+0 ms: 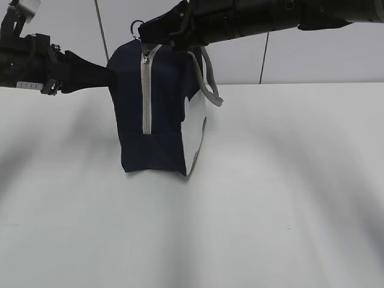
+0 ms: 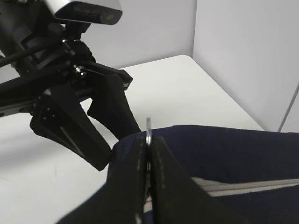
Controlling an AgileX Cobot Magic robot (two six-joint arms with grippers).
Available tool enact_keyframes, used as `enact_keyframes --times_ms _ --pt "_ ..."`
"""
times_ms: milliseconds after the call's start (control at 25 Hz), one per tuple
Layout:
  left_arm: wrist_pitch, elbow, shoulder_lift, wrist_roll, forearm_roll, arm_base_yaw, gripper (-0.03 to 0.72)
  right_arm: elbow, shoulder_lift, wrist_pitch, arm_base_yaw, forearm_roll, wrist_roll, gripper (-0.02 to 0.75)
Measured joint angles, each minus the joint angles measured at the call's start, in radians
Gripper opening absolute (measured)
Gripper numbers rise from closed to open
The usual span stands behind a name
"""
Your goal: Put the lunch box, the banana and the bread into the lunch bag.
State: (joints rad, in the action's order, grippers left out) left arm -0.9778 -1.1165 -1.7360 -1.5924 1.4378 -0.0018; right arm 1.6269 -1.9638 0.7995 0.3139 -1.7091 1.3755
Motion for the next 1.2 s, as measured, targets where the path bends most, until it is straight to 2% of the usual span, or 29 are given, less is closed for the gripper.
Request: enact_keyframes --times_ms 320,480,760,840,1040,1200 --pt "0.023 0.000 -0.011 0.000 0.004 -0.030 0.335 0.000 0.000 0.000 0.000 -0.001 0.001 -0.016" --pt "0.040 0.000 -0.013 -0.001 0.008 -0.035 0.271 0.000 0.000 0.000 0.000 -0.001 0.001 -0.016" --pt "0.032 0.000 -0.045 0.009 0.043 -0.036 0.230 0.000 0.000 0.000 0.000 -0.006 0.004 -0.016" --pt "0.029 0.000 -0.045 0.010 0.044 -0.036 0.192 0.000 0.000 0.000 0.000 -0.006 0.004 -0.016" --pt "0.025 0.000 -0.045 0.011 0.044 -0.036 0.017 0.000 0.000 -0.004 0.000 -0.006 0.009 -0.016" --pt "0.010 0.000 -0.045 0.012 0.043 -0.036 0.004 0.000 0.000 -0.010 0.000 -0.002 0.016 -0.016"
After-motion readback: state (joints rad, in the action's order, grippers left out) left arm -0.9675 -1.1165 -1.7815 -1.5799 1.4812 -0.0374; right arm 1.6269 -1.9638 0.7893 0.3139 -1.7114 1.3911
